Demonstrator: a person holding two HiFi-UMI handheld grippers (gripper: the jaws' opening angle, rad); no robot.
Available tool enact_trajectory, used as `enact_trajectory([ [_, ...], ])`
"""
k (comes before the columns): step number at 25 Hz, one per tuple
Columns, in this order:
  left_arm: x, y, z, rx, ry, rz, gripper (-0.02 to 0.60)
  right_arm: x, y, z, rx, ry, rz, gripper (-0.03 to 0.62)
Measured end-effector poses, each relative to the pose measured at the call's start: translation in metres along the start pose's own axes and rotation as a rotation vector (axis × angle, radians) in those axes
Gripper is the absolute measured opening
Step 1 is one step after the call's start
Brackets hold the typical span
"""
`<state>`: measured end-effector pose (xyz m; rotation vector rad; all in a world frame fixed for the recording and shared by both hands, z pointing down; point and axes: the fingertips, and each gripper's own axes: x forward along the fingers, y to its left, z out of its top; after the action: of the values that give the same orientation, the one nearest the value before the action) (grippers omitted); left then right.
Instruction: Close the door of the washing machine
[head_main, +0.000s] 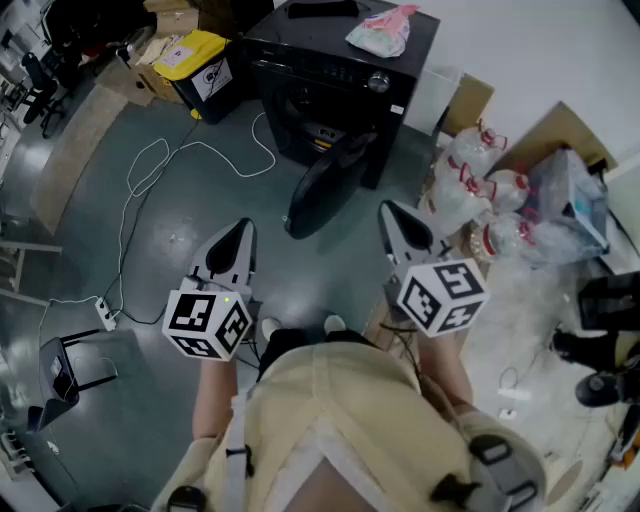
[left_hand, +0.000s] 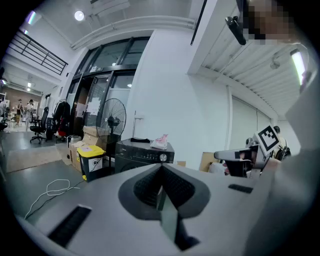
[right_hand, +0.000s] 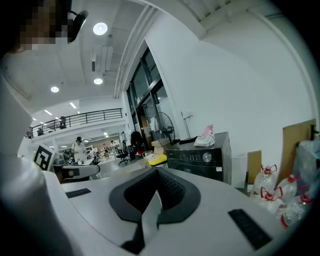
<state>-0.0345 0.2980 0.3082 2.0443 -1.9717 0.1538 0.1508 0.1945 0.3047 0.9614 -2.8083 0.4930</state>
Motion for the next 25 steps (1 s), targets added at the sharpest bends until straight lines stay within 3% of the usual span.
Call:
enact_trajectory([
  [6, 0.009, -0.013, 0.0, -0.015, -0.026, -0.024, 0.005, 0.004, -0.013, -0.005, -0.013, 0.017, -0.015, 0.005],
  [17, 0.028, 0.006, -0.032, 0.031, 0.06, -0.029, 0.006, 0.037, -0.005, -0.025, -0.023, 0.062, -0.012, 0.005],
  [25, 0.071, 0.021, -0.041, 0.069, 0.092, -0.132, 0.021, 0.064, -0.006, -0.019, -0.019, 0.06, -0.048, 0.005],
])
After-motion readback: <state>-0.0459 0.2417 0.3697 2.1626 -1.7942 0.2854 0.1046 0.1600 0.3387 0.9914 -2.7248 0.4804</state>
